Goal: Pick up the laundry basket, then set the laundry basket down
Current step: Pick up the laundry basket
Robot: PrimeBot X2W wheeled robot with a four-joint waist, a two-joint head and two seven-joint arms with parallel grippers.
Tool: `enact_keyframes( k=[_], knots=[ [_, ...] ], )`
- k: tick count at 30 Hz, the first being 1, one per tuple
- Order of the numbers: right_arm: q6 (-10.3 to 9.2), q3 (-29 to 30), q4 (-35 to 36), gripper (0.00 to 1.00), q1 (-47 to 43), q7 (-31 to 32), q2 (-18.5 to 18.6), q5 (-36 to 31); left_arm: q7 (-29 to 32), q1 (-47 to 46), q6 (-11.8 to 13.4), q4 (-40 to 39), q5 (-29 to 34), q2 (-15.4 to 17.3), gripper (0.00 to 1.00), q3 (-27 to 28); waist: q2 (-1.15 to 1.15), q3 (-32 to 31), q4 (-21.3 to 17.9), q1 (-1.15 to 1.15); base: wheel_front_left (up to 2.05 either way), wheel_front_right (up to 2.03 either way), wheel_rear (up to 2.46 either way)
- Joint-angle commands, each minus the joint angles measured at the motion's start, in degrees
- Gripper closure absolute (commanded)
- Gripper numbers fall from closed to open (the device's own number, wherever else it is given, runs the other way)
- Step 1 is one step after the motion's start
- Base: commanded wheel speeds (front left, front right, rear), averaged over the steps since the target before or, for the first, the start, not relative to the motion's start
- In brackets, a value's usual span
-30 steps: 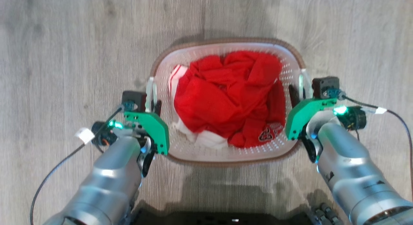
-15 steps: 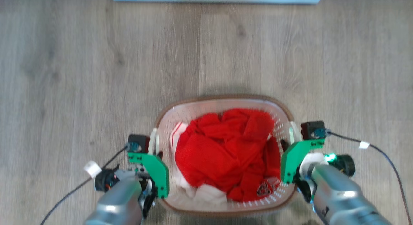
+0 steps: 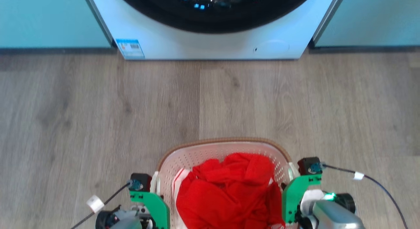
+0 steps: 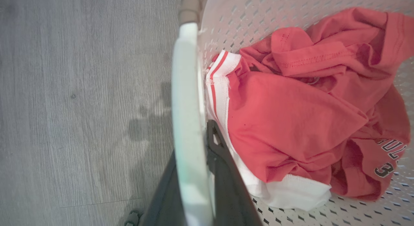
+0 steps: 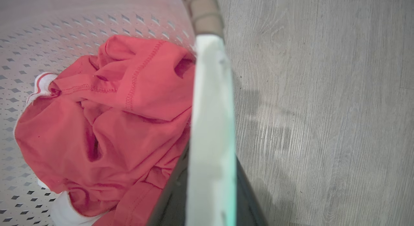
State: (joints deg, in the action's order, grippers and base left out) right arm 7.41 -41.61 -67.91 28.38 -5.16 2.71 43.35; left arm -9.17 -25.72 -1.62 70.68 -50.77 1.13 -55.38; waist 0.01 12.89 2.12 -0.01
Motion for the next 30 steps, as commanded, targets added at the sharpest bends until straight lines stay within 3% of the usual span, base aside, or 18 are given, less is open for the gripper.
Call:
enact_keyframes(
  k=[1, 17, 30],
  knots=[
    [0.08, -1.99, 0.44, 1.0, -1.34, 0.2, 0.17, 0.24, -0.52, -0.69, 0.12, 0.19, -0.34, 1.75, 1.0, 0.34, -0.01, -2.72, -0.54, 0.01, 0.0, 0.0, 0.0],
    [0.08, -8.39, -0.24, 1.0, -4.59, 0.85, 0.17, 5.8, 0.26, 2.51, 0.29, 0.95, -2.19, 1.75, 1.0, -2.24, -0.01, -10.98, -1.62, 0.01, 0.0, 0.0, 0.0],
    [0.08, -11.81, -0.58, 1.0, -4.58, 0.35, 0.17, 9.06, -0.03, 2.61, 0.45, 1.4, -3.04, 1.75, 1.0, -3.62, -0.01, -12.13, -1.98, 0.01, 0.0, 0.0, 0.0]
  ],
)
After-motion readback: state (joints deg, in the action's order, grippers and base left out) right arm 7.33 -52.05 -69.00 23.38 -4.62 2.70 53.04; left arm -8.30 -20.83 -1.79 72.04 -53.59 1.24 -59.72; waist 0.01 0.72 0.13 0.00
